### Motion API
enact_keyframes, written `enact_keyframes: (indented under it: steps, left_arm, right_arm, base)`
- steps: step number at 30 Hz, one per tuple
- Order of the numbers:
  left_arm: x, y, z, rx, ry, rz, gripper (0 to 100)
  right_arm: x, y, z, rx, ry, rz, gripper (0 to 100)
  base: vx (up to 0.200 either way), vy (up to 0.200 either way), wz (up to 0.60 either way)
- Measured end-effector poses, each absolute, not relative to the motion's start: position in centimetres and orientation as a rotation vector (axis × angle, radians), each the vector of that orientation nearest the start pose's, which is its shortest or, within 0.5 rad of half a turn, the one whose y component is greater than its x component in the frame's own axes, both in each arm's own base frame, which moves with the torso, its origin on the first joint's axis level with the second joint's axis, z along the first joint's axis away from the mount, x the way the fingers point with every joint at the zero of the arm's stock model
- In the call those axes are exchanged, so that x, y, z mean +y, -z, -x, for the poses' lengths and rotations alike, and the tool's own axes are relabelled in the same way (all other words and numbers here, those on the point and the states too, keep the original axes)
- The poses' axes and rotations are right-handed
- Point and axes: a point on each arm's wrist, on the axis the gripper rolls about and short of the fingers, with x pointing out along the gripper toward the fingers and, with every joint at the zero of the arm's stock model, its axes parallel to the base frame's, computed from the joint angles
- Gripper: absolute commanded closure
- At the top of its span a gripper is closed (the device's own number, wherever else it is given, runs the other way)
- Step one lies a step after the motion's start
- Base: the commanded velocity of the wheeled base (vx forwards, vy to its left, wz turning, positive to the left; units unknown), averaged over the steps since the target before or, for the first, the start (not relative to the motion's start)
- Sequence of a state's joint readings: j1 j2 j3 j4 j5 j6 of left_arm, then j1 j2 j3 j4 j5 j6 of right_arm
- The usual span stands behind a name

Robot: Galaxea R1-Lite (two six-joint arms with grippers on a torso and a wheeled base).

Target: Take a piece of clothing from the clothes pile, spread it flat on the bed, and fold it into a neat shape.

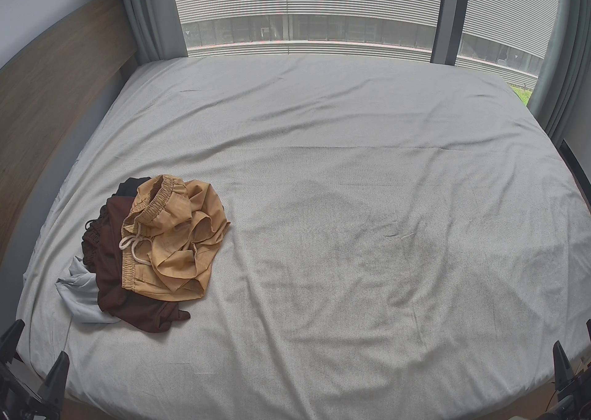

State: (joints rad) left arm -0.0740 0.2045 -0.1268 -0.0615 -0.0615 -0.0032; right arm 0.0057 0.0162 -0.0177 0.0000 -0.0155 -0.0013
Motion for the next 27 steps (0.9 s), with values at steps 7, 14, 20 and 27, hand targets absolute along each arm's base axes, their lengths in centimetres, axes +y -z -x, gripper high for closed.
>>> enact_keyframes:
  steps: [7, 14, 20, 27]
  left_arm:
    - [-0.2, -15.0, -0.2, 0.056, 0.193, 0.004, 0]
    - [-0.5, -17.4, -2.2, 0.103, 0.241, 0.041, 0]
    - [-1.2, -19.5, -4.8, 0.116, 0.279, 0.135, 0]
    - [-2.2, -21.3, -8.4, 0.152, 0.305, 0.198, 0]
  right_arm:
    - [0.0, -8.1, 2.3, -0.002, 0.010, 0.001, 0]
    - [0.0, -8.1, 2.3, -0.002, 0.010, 0.000, 0]
    - [0.0, -8.1, 2.3, -0.002, 0.010, -0.001, 0]
    - [0.0, -8.1, 2.3, -0.002, 0.009, 0.000, 0]
  base:
    - [0.000, 0.000, 0.00]
    - [0.000, 0.000, 0.00]
    - [0.000, 0.000, 0.00]
    - [0.000, 0.000, 0.00]
